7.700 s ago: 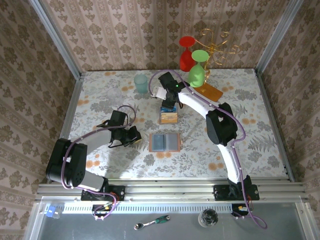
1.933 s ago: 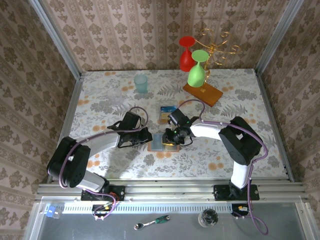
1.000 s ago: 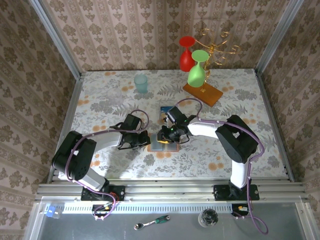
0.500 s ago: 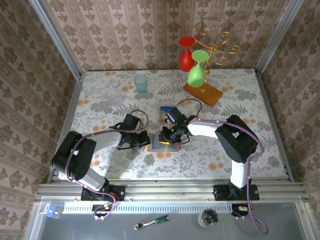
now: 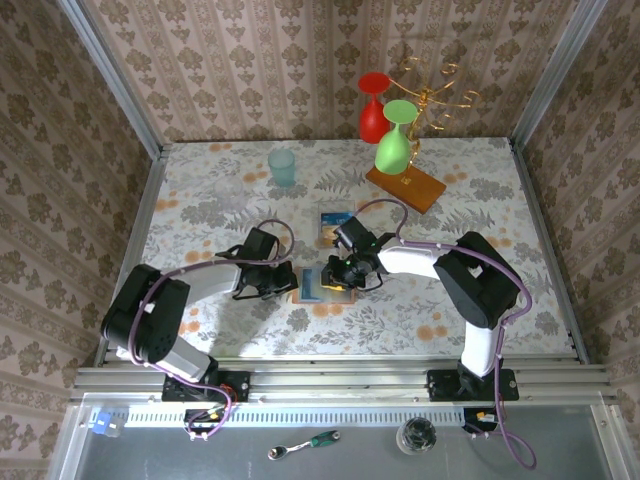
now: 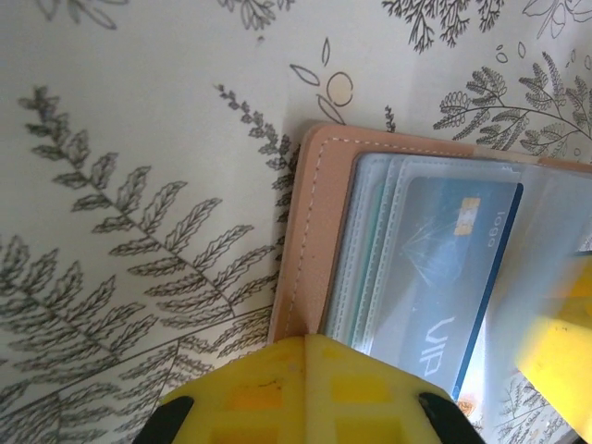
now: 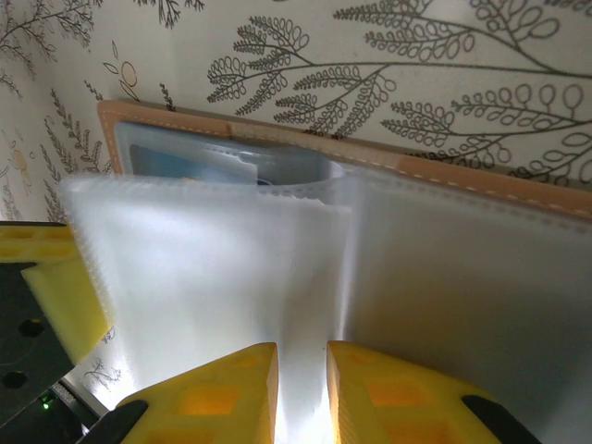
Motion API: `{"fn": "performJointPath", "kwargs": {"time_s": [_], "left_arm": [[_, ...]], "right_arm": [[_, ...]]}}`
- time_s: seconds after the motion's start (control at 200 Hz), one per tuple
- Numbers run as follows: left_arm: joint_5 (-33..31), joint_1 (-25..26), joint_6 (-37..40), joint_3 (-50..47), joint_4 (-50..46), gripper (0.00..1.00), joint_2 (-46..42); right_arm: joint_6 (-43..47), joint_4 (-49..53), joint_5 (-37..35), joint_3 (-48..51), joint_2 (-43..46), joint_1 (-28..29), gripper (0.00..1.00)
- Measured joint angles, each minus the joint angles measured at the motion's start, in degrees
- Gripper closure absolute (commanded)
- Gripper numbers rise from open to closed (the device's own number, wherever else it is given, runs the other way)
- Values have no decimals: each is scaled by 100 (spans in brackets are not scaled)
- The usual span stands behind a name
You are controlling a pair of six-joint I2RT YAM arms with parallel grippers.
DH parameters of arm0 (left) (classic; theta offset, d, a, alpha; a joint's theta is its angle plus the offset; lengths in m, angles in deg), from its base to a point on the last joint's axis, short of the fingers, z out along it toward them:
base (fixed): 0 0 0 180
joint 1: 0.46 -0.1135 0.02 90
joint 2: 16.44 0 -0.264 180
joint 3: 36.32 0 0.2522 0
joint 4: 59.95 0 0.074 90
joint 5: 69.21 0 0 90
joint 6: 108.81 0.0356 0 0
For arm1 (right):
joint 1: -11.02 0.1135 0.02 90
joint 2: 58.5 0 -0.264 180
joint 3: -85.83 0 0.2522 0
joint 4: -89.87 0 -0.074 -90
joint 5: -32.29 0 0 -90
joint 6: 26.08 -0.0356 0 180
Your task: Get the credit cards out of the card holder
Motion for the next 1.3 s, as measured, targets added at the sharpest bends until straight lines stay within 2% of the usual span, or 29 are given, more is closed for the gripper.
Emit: {"fn": "performJointPath", "kwargs": {"time_s": [0.325, 0.455, 0.57, 0.695, 0.88, 1.02, 1.3], "left_arm": [[26, 15, -118, 20, -109, 83, -612], [96, 85, -254, 33, -2, 73, -619], [188, 170, -334, 35, 170, 71, -619], [201, 229, -369, 39, 225, 71, -579], [94, 229, -326, 42, 125, 87, -514], [-81, 216, -190, 52, -63, 93, -393], [-103, 83, -90, -11, -13, 98, 0]], "right_arm": [[-17, -9, 0, 9, 0, -13, 77], [-17, -9, 0, 9, 0, -22, 77], [-17, -9, 0, 9, 0, -22, 77], [-17, -7, 0, 9, 0, -22, 78], [-15, 20, -4, 9, 24, -22, 78], [-17, 15, 2, 9, 157, -22, 78], [-173, -326, 258, 9, 219, -2, 78]]}}
